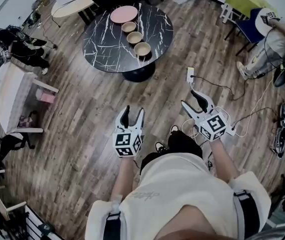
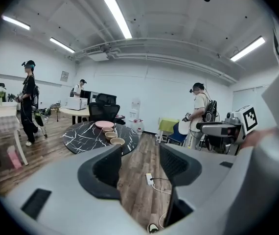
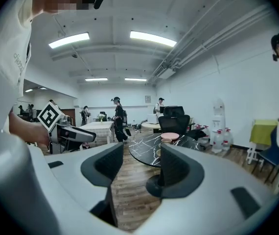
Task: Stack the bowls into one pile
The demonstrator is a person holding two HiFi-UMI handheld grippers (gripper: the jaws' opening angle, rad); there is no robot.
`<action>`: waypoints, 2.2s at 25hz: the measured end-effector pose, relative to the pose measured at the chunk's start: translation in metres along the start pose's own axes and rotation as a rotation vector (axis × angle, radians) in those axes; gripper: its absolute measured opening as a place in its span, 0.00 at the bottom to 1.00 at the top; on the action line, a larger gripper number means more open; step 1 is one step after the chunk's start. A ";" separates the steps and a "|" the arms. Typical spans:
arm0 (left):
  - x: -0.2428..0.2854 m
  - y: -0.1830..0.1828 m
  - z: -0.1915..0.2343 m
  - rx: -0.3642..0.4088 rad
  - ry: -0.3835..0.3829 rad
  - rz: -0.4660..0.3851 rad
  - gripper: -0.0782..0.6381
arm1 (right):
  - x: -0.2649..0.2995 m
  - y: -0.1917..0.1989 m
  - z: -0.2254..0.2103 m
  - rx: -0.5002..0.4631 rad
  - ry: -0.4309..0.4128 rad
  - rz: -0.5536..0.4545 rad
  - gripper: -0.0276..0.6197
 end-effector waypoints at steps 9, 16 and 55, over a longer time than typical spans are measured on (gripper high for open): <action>0.043 -0.020 0.006 0.014 -0.054 0.003 0.47 | 0.033 0.005 -0.047 0.028 -0.030 -0.003 0.41; 0.089 -0.045 0.007 0.022 -0.070 0.004 0.47 | 0.080 -0.014 -0.090 -0.018 -0.071 -0.039 0.41; 0.239 -0.076 0.056 -0.031 -0.118 0.042 0.47 | 0.186 0.021 -0.191 0.008 -0.171 0.016 0.41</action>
Point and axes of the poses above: the fingertips, and each gripper's own axes: x forward along the fingers, z to its left, y out of its underside, the point moved 2 cm from there along -x, backward along the fingers, and after that the axes turned 6 degrees about -x, right-handed, at the moved point
